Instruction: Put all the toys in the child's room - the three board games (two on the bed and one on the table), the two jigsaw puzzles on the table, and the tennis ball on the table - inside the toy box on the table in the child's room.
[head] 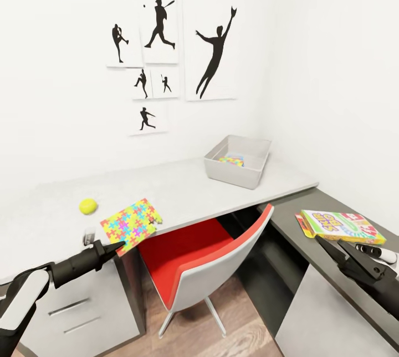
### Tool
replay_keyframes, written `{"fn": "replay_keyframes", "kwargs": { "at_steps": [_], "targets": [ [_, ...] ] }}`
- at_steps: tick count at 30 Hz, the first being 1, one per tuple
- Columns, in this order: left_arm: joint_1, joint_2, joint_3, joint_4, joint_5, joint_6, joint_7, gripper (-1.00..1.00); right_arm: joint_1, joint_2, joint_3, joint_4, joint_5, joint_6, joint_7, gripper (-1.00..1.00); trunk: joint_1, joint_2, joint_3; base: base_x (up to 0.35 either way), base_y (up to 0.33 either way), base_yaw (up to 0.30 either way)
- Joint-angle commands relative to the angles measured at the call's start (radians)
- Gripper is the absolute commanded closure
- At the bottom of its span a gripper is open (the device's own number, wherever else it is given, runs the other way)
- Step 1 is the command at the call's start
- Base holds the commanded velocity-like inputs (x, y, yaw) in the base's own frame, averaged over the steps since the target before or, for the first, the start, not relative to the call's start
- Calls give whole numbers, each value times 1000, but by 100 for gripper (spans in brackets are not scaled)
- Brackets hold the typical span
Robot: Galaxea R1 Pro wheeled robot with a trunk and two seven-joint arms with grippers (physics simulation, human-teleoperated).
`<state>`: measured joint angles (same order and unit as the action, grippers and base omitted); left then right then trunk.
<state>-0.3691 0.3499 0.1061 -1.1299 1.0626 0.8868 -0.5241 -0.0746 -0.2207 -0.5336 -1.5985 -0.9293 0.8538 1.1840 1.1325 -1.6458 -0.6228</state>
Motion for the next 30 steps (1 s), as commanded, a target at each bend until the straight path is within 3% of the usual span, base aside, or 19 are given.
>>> {"fn": "replay_keyframes", "kwargs": {
  "at_steps": [1, 23, 28, 30],
  "targets": [
    [-1, 0, 1, 1, -6, 4, -4, 100, -1, 0, 0, 0, -3, 6, 0, -100, -4, 7, 2, 0, 0, 0],
    [-1, 0, 1, -1, -6, 7, -6, 100, -1, 0, 0, 1, -3, 6, -1, -100, -88, 161, 71, 0, 0, 0],
    [-1, 2, -2, -18, -4, 24, -10, 100, -1, 0, 0, 1, -3, 6, -16, -100, -108, 196, 87, 0, 0, 0],
    [-1, 3, -3, -39, -4, 60, -11, 100, -1, 0, 0, 2, -3, 6, -24, -100, -115, 210, 93, 0, 0, 0]
  ]
}}
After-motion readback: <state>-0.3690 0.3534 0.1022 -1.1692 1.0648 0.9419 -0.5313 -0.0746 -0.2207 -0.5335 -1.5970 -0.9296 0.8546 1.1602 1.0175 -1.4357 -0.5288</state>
